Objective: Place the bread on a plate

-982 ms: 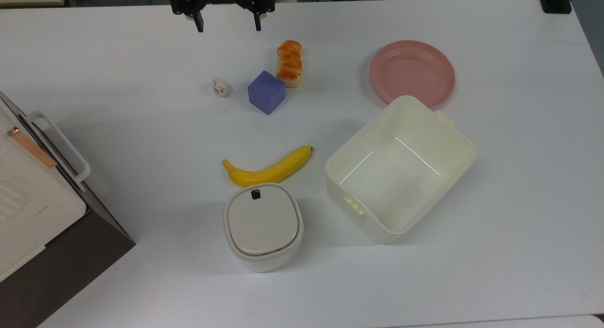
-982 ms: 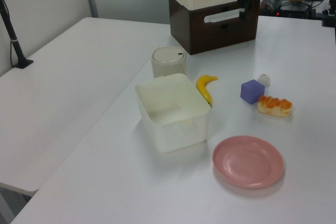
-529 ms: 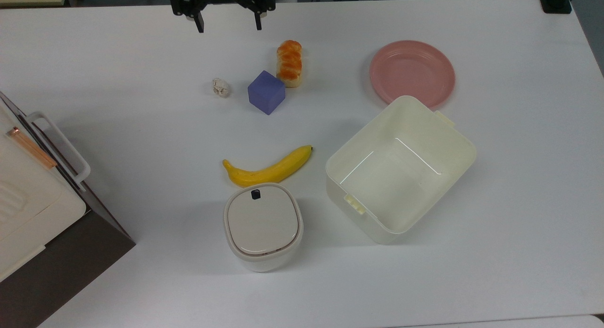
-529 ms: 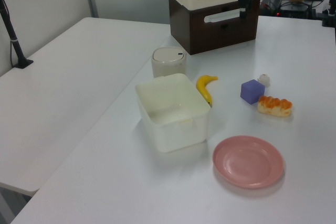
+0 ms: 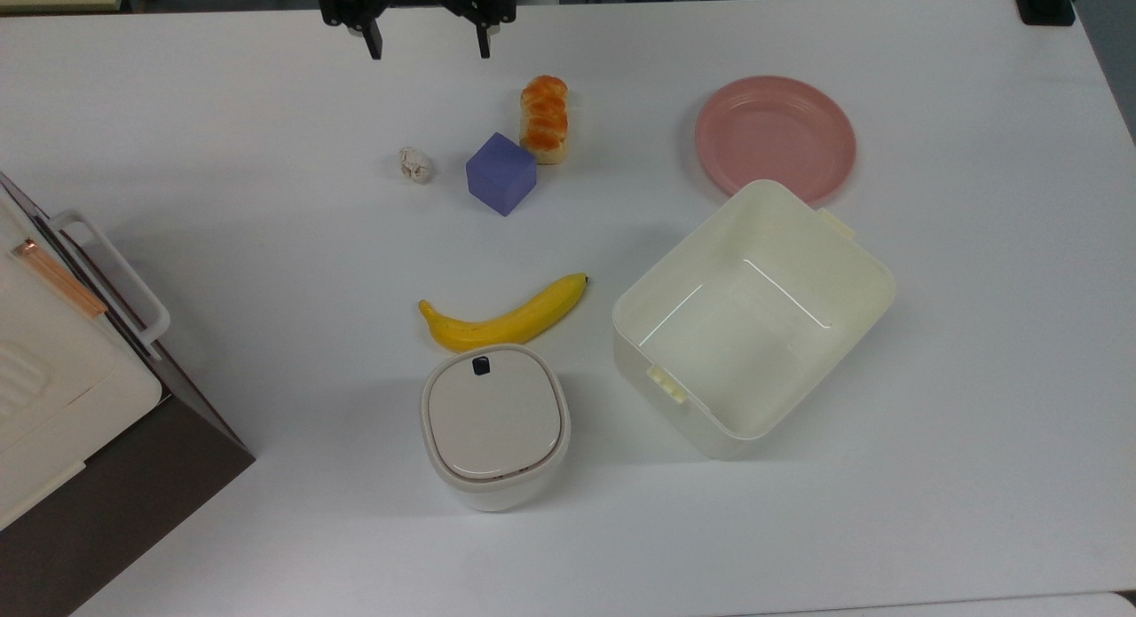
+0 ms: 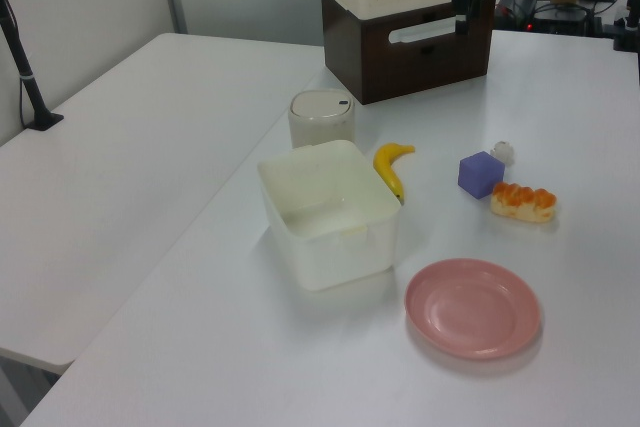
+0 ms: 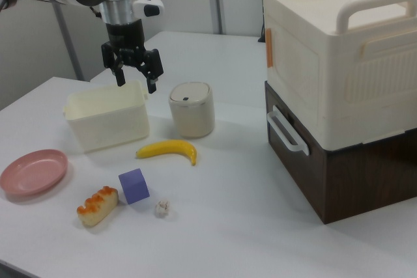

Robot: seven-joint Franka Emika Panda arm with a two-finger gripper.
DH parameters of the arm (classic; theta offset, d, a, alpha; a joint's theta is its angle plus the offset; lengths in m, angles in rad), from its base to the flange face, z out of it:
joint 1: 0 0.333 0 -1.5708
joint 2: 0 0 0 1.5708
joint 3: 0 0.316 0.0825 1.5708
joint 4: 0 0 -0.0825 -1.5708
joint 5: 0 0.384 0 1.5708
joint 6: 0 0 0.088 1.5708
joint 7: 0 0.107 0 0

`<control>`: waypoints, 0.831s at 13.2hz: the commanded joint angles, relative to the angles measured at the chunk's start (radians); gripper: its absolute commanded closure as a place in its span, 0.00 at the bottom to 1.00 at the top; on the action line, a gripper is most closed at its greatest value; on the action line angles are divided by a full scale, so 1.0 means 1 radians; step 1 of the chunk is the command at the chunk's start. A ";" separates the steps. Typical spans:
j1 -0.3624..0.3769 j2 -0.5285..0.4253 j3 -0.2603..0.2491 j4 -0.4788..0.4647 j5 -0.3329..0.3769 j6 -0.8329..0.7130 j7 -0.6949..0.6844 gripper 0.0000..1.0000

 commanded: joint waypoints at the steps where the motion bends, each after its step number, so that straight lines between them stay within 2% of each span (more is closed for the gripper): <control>1: 0.009 -0.014 -0.012 -0.009 0.018 0.004 0.019 0.00; 11: 0.023 -0.022 -0.009 -0.040 0.018 -0.011 0.013 0.00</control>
